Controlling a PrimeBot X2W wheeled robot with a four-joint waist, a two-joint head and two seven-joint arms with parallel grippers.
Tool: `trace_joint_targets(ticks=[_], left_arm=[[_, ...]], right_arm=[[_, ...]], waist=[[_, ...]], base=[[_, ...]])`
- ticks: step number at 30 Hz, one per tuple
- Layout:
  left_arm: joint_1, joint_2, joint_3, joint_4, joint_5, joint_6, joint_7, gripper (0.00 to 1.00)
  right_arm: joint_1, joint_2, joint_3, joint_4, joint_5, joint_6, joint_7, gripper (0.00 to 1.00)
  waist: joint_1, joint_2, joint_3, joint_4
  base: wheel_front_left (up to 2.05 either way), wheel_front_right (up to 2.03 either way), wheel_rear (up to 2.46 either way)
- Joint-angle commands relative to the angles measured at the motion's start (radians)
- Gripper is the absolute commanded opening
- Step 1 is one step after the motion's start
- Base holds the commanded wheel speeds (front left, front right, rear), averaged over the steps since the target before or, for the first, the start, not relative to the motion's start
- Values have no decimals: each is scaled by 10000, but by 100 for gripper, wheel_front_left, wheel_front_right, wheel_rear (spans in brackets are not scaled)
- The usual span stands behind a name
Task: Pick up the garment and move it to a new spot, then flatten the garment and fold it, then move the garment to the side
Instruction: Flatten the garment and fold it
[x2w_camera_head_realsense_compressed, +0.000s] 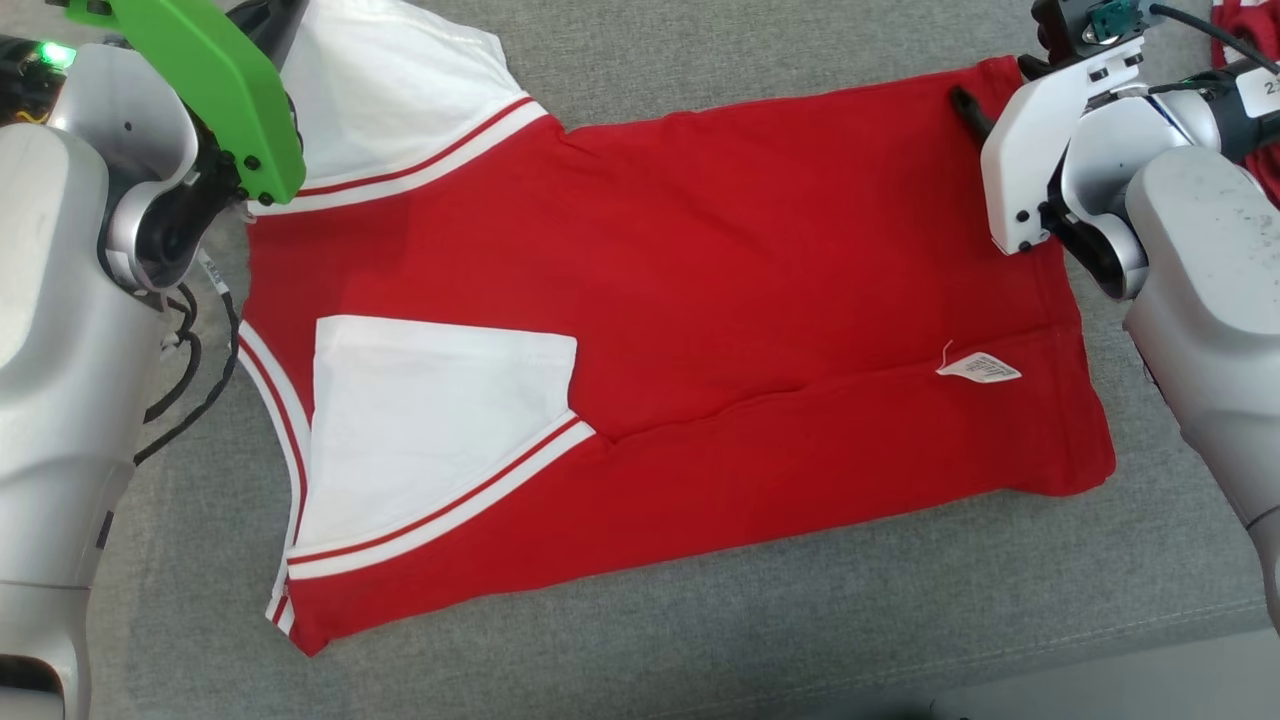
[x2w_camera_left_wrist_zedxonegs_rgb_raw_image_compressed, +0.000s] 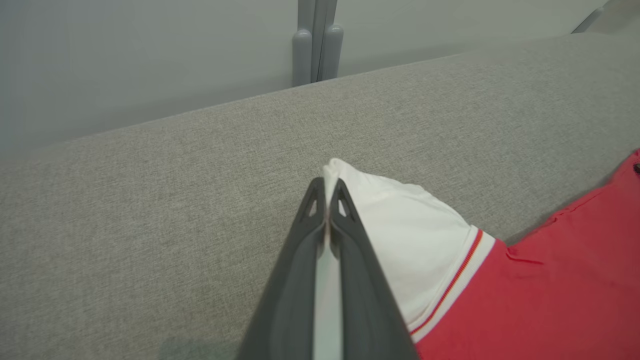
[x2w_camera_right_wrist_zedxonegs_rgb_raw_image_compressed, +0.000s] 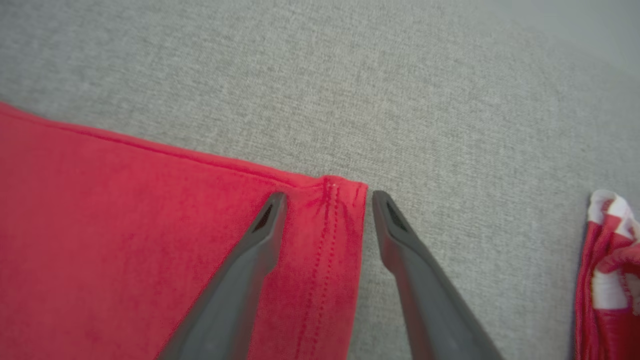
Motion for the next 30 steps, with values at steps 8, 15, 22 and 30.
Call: trace_joint_targets(ticks=[8,15,22,30], left_arm=[[-289,195,-344,-117,-397,-33,-416,0],[15,331,-444,-269,-691,-31,-997,0],[1514,639,-387,-1374,-1145,-24,-1683,0],[4609,1036,-202,-3981,-1558,703,-2480,0]], right_arm=[[-500,-137,130,1225,449,-20,-669,0],[-474,98,-235,1966,531,-18,-2385,0],[591,153,-96,1640,851,-18,-3699,0],[2354,-218,-539,943,852,-18,-4817,0]], waist=[[0,0,-125,231],[0,0,-619,262],[0,0,-1433,341],[0,0,-2364,697]], base=[[0,0,0],[0,0,0],[0,0,0],[0,0,0]])
